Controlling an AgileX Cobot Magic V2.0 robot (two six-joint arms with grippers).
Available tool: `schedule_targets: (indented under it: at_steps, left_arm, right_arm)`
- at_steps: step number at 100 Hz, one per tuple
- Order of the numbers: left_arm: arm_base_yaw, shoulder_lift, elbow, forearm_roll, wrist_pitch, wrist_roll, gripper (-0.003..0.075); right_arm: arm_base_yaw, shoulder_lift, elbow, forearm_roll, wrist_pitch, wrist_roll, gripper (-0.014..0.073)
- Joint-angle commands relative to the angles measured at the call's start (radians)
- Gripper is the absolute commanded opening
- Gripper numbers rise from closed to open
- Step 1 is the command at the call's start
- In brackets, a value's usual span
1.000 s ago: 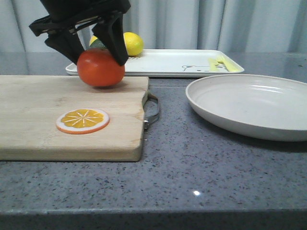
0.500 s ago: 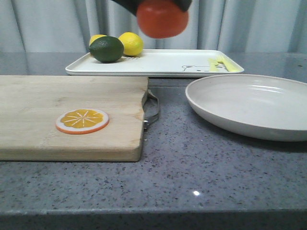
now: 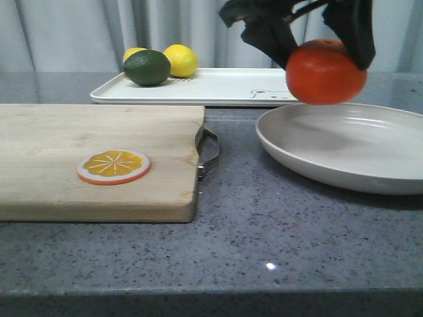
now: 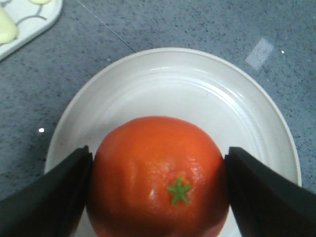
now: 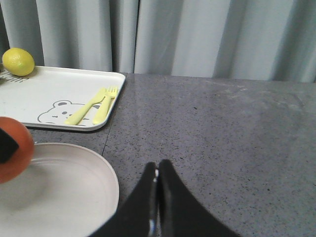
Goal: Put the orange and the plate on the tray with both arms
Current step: 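Carry the orange with the left gripper over the white plate and lower it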
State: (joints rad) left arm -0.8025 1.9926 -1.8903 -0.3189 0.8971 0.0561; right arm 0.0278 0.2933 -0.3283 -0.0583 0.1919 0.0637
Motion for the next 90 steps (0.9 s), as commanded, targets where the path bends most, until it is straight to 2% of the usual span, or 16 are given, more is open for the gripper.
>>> schedule_targets:
  at_steps: [1,17,22,33,41,60,90]
  left_arm:
    - [-0.017,-0.019,-0.062,-0.025,-0.027,0.002,0.0296]
    - [-0.033,0.013,-0.065,-0.036,-0.014,0.002,0.0298]
    - [-0.038,0.019,-0.065,-0.032,-0.012,0.004,0.0319]
    - [-0.049,0.025,-0.065,-0.020,-0.014,0.079,0.0433]
    - [-0.055,0.032,-0.065,-0.011,-0.028,0.083,0.0517]
    - [-0.055,0.043,-0.065,-0.011,-0.021,0.073,0.0646]
    - [-0.055,0.043,-0.079,-0.011,0.009,0.070,0.0666]
  right_arm:
    - [-0.008,0.017,-0.036,-0.002,-0.077,-0.001,-0.0057]
    - [-0.008,0.017,-0.036,-0.002,-0.077,-0.001,-0.0057]
    - [-0.008,0.017,-0.036,-0.002,-0.077,-0.001,-0.0057]
    - [-0.008,0.017,-0.036,-0.002,-0.077,-0.001,-0.0057]
    - [-0.008,0.017,-0.036,-0.002,-0.077,-0.001,-0.0057]
    - [-0.008,0.017,-0.036,-0.002,-0.077,-0.001,-0.0057]
    - [-0.008,0.017,-0.036,-0.002,-0.077,-0.001,-0.0057]
